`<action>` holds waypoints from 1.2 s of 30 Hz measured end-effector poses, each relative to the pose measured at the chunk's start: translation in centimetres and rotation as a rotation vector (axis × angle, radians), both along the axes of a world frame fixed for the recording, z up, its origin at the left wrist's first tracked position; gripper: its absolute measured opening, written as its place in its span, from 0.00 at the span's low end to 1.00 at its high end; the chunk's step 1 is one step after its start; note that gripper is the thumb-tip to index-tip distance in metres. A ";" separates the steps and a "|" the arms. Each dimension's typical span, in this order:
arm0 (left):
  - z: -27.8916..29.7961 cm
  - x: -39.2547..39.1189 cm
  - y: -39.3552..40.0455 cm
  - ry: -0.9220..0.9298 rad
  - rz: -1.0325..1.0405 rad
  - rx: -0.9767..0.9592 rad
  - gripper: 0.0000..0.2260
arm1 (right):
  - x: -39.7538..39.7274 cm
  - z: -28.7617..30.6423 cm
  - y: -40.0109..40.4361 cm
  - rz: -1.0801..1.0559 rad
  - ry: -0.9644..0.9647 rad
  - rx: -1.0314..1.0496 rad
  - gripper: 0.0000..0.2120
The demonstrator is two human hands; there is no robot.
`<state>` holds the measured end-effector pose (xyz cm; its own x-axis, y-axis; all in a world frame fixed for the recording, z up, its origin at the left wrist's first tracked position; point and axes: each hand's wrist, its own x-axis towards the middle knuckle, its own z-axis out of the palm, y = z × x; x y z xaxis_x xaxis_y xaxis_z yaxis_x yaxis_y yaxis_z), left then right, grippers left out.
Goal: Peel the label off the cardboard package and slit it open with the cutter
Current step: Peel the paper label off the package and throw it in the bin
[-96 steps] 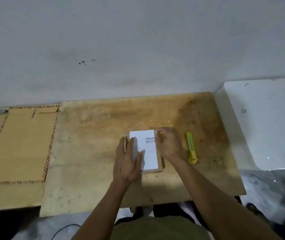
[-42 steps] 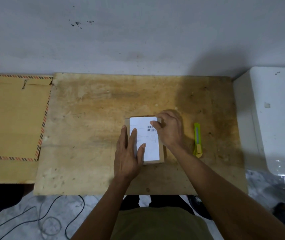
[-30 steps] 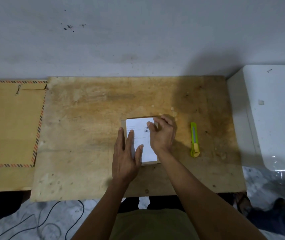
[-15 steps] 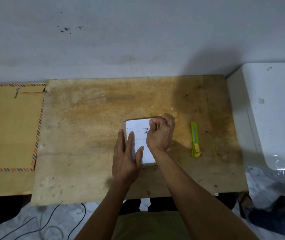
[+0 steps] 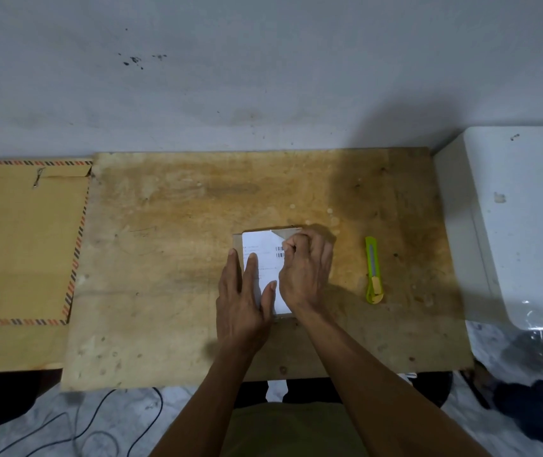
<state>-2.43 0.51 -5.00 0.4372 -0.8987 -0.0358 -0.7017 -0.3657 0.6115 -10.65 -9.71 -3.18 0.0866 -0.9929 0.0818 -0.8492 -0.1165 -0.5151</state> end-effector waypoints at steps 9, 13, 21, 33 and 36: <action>0.2 0.3 0.0 0.026 0.005 -0.009 0.27 | -0.1 1.0 0.4 0.034 -0.220 0.039 0.06; 0.3 0.3 0.1 0.023 0.008 -0.016 0.27 | -0.3 0.9 -0.3 0.007 -0.317 0.092 0.06; 0.4 0.4 0.2 0.024 0.005 -0.028 0.28 | -0.8 0.5 -0.6 0.094 -0.262 0.007 0.06; 1.7 0.1 0.1 0.224 0.123 -0.034 0.37 | -1.6 2.8 -0.3 0.008 -0.447 0.117 0.06; 2.0 0.2 0.0 0.255 0.126 -0.024 0.38 | -2.0 2.8 -0.6 -0.046 -0.508 0.232 0.08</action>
<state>-2.23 0.53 -3.03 0.5249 -0.8399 -0.1381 -0.4743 -0.4234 0.7719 -12.60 -10.30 -0.41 0.0496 -0.9916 -0.1192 -0.4891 0.0800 -0.8686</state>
